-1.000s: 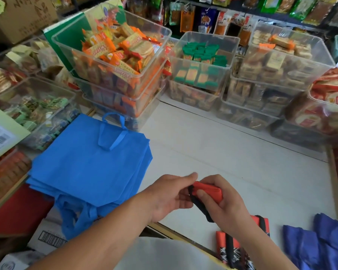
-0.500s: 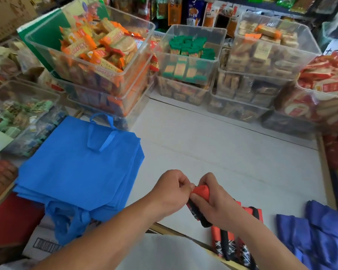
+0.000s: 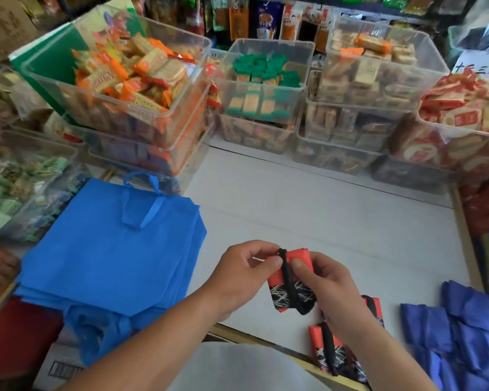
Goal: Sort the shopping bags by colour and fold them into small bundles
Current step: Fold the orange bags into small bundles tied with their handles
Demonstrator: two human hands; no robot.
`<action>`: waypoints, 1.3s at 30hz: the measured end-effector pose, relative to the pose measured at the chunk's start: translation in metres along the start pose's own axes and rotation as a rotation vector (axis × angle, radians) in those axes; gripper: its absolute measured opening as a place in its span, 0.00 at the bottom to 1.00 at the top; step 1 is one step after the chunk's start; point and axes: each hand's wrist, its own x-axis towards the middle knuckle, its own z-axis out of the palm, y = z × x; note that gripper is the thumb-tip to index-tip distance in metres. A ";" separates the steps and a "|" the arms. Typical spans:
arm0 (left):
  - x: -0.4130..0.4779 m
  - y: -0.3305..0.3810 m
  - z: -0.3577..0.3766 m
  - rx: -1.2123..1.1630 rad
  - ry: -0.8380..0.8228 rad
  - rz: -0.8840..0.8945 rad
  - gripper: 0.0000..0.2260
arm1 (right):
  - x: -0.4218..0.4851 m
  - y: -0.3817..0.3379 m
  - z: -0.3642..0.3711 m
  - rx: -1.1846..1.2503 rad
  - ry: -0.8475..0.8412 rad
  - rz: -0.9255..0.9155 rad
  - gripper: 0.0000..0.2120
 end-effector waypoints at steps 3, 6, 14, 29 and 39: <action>0.001 -0.003 0.000 -0.022 0.029 0.007 0.10 | -0.001 0.000 0.006 -0.066 0.007 -0.009 0.06; 0.004 -0.003 0.001 -0.068 0.023 0.019 0.09 | -0.003 0.003 0.014 -0.084 0.039 -0.011 0.07; 0.017 -0.013 0.012 0.046 -0.078 -0.091 0.06 | -0.012 0.018 -0.020 -0.144 0.127 0.080 0.06; 0.034 -0.130 0.153 0.486 -0.114 -0.537 0.15 | 0.102 0.112 -0.209 -0.182 0.585 0.231 0.09; 0.026 -0.165 0.206 0.356 0.026 -0.427 0.08 | 0.111 0.145 -0.231 -0.296 0.461 0.345 0.26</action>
